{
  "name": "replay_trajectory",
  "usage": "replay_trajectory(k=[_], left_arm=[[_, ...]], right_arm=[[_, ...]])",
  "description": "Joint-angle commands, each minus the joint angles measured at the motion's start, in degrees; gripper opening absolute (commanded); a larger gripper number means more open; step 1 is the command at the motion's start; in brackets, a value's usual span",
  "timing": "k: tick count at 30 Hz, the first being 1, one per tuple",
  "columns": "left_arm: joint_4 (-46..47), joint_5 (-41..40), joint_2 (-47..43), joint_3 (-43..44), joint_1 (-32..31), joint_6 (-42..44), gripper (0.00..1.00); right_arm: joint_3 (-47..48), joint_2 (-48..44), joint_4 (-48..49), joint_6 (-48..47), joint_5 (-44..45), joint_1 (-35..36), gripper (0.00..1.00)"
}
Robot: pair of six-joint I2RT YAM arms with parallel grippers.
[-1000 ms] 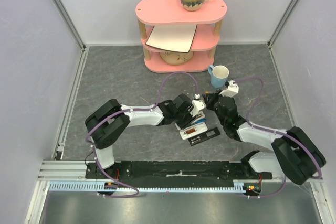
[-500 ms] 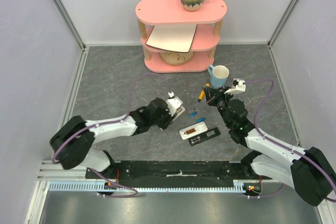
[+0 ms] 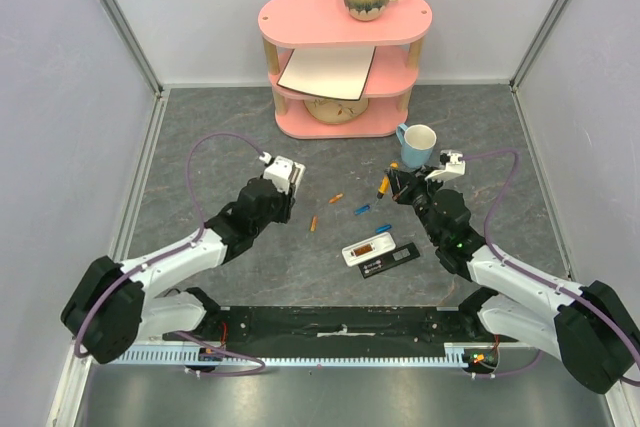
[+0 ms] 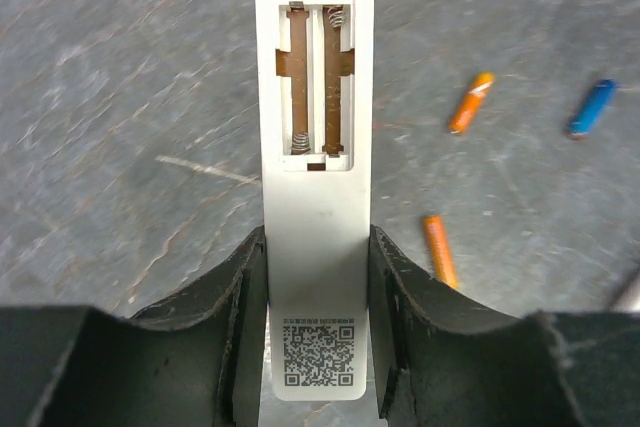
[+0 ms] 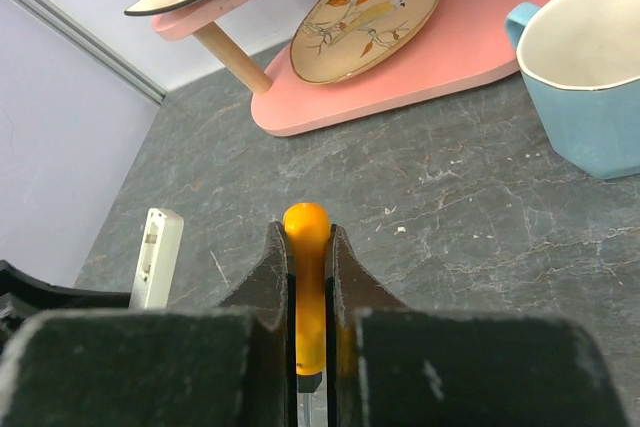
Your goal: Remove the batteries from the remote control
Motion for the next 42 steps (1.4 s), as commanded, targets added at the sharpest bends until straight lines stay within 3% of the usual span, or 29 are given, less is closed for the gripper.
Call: replay_trajectory(k=[1, 8, 11, 14, 15, 18, 24, 27, 31, 38, 41, 42], left_arm=[[-2.6, -4.9, 5.2, 3.4, 3.2, -5.7, 0.02], [-6.9, -0.6, 13.8, 8.4, 6.1, -7.5, 0.02], [-8.5, 1.9, 16.0, 9.5, 6.6, -7.7, 0.07], [-9.0, 2.8, 17.1, 10.3, 6.8, -7.7, 0.18], [-9.0, 3.2, 17.6, 10.6, 6.8, -7.6, 0.28], [-9.3, 3.8, 18.4, 11.0, 6.8, -7.5, 0.43], [-9.0, 4.4, 18.5, 10.8, 6.9, -7.3, 0.66], [-8.3, 5.0, 17.5, 10.2, 6.9, -6.9, 0.72], [-4.8, 6.8, 13.2, 7.6, 6.8, -5.7, 0.77], [-0.3, 18.0, 2.0, 3.3, 2.8, -2.9, 0.79], [-3.2, 19.0, 2.4, 5.1, -4.0, -3.6, 0.79], [-3.8, 17.0, 3.3, 5.7, -9.0, -3.8, 0.79]], right_arm=[[1.0, -0.8, 0.0, -1.2, 0.3, 0.0, 0.00], [1.1, -1.1, -2.0, -2.2, 0.6, 0.1, 0.00], [1.1, -1.8, -2.9, -2.5, 0.9, 0.1, 0.00], [0.9, -2.4, -3.5, -2.6, 1.4, 0.1, 0.00], [0.9, -2.6, -3.7, -2.8, 1.5, 0.0, 0.00], [1.0, -2.9, -4.2, -2.9, 1.9, -0.1, 0.00], [1.5, -3.7, -5.2, -3.3, 2.6, 0.0, 0.00], [1.8, -4.4, -5.9, -3.8, 3.0, -0.1, 0.00], [2.4, -6.0, -7.8, -4.0, 3.2, 0.0, 0.00], [2.5, -10.4, -13.6, -3.6, 1.4, 0.0, 0.00], [1.7, -15.2, -17.9, -2.9, 1.0, 0.0, 0.00], [1.3, -16.6, -19.9, -3.1, 1.2, 0.0, 0.00]])
